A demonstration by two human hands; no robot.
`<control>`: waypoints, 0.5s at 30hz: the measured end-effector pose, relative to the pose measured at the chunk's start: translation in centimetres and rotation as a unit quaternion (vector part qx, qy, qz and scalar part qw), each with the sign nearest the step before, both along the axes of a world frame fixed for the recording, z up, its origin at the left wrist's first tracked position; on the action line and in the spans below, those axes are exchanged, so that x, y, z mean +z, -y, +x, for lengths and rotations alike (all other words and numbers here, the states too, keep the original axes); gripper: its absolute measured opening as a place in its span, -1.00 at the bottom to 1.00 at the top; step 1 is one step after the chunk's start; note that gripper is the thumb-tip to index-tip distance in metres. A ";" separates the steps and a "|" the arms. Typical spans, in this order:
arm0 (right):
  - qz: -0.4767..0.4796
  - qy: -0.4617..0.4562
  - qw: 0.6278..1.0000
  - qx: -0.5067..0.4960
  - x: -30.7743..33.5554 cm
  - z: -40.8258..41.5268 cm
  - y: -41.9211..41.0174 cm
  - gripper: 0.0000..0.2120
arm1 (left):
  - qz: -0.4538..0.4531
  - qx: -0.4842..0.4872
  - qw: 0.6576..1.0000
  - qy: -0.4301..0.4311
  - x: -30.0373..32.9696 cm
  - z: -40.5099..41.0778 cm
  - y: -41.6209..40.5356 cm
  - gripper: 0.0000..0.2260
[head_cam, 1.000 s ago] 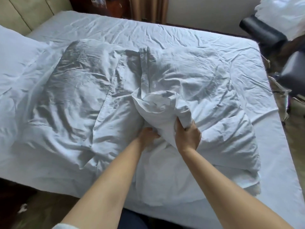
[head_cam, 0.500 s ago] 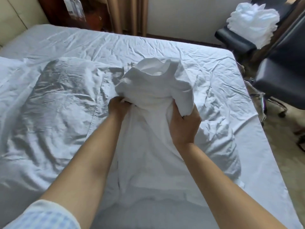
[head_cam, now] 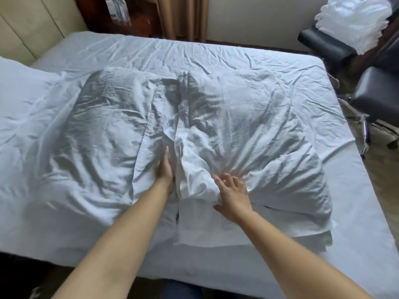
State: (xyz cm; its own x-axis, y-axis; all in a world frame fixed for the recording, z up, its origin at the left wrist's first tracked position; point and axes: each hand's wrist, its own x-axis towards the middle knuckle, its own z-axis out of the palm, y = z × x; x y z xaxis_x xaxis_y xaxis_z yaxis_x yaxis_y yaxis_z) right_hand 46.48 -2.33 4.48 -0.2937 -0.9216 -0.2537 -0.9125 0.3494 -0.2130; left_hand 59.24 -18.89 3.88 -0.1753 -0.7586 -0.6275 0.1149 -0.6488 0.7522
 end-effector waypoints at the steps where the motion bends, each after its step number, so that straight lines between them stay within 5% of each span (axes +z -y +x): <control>1: 0.005 0.001 1.000 0.013 0.0 0.1 -0.6 -0.15 | -0.036 -0.027 0.999 0.017 0.5 -0.4 -0.8 -0.13; 3: 0.006 0.017 0.999 0.028 0.0 0.2 -1.4 -0.15 | -0.086 -0.096 0.989 0.074 1.3 -1.2 -3.5 -0.13; 5: 0.007 0.030 0.999 0.025 0.0 0.1 -2.4 -0.17 | -0.078 -0.139 0.982 0.103 1.5 -1.8 -6.5 -0.36; 10: 0.000 -0.008 0.998 -0.069 -0.4 -0.5 -5.8 -0.15 | -0.066 -0.139 0.976 0.156 2.3 -1.3 -9.5 -0.66; 15: -0.022 -0.087 0.976 -0.198 0.5 -3.3 -6.4 -0.21 | 0.082 -0.156 0.980 0.089 5.6 -0.7 -10.3 -0.90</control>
